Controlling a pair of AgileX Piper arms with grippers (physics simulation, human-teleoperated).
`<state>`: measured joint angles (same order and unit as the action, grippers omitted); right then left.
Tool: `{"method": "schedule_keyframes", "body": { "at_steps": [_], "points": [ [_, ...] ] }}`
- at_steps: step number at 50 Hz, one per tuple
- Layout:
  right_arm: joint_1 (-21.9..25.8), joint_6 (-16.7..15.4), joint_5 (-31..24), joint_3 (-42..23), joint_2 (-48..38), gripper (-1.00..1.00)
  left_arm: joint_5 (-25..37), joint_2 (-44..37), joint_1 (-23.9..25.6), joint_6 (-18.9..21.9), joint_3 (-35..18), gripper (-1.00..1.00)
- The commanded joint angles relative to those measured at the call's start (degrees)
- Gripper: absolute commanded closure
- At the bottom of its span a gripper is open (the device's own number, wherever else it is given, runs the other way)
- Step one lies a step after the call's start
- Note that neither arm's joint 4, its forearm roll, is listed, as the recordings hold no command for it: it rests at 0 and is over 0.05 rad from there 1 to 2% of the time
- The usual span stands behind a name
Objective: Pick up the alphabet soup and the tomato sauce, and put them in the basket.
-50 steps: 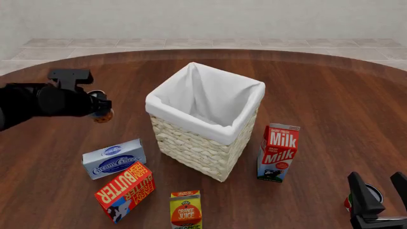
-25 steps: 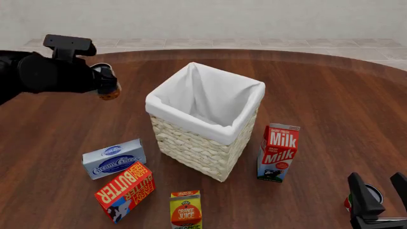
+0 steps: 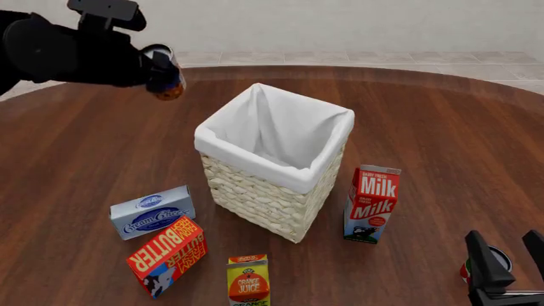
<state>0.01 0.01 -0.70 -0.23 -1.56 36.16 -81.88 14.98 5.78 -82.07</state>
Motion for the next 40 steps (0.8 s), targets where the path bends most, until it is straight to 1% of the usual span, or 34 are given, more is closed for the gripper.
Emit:
{"method": "schedule_keyframes", "body": {
  "at_steps": [1,4,9,14,24,40],
  "points": [
    [-0.07,-0.03,-0.06,-0.05,0.1,-1.0,1.8,-0.48,4.76,1.61,-4.51,1.0],
    [-0.19,0.03,-0.31,-0.1,0.4,-1.0,1.94,-0.57,5.72,1.66,-4.77,1.0],
    [-0.08,-0.04,0.05,-0.18,0.11,-1.0,2.57,-1.25,7.66,1.43,-6.89,1.0],
    [-0.08,-0.01,0.2,-0.23,-0.03,-1.0,2.51,-1.73,9.85,1.69,-7.21,1.0],
    [-0.19,0.23,-0.3,-0.32,0.63,-1.0,2.65,-2.97,12.43,2.17,-8.49,1.0],
    [-0.45,1.02,-0.6,-0.26,1.46,-1.0,2.46,-7.25,18.09,3.07,-10.68,1.0]
  ]
}}
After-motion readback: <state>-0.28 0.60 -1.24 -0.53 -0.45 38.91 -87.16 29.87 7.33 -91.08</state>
